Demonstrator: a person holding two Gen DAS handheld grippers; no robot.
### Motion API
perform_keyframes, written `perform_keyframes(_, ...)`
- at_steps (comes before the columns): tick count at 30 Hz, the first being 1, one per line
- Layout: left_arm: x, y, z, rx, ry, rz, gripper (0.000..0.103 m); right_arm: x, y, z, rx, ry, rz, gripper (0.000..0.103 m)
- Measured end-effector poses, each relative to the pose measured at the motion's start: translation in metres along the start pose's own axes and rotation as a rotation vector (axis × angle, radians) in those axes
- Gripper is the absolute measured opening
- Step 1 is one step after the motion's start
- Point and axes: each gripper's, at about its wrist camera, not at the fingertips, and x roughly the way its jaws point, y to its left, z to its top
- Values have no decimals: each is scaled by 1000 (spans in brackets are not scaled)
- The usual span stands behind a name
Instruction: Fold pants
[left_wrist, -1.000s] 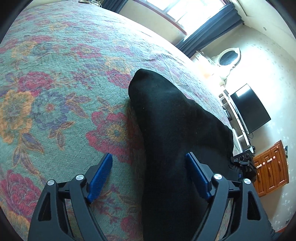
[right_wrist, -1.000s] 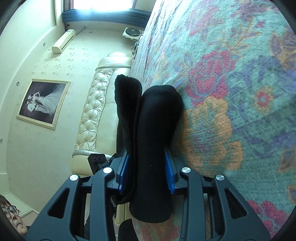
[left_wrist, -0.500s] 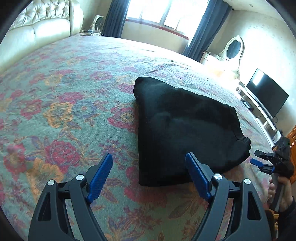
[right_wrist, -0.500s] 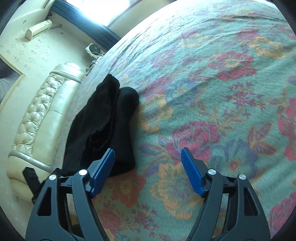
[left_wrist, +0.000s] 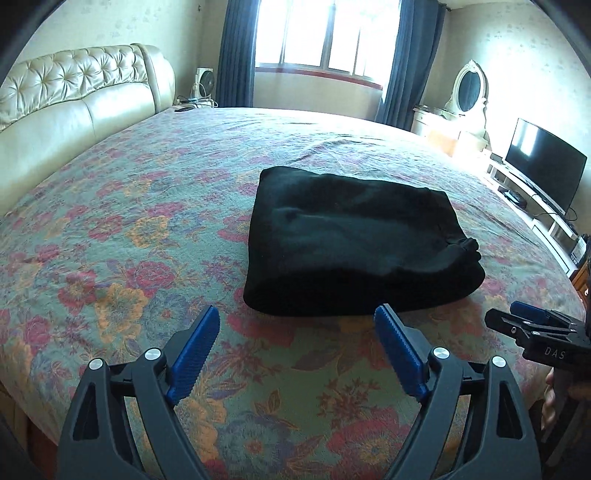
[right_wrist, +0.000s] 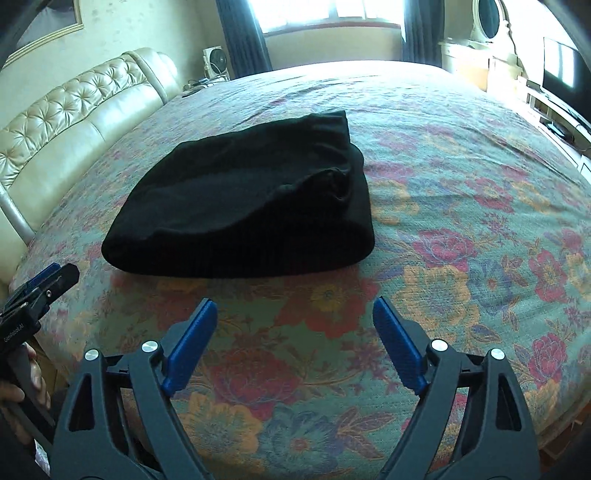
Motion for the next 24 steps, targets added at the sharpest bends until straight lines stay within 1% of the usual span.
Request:
perform_keyframes(7,-3,-7,-11,-5,39,18,85,-8,11,-5,-8,-1,2,90)
perform_keyframes(12,3,-4,-18,-46,90,46,85,-9,10,-6,-1,-3,-7,90)
perform_keyframes(13,4,-5,-18,-44,93,58,85,-9,10,-7,-4,-2,-8,90)
perform_keyframes(17,2,-8,-20,-33,90,60,85,-8,8,-8,3,5,-10,90)
perform_keyframes(24,1,-10,-20,-29,89,48,85,-8,6,-9,6,7,-17,90)
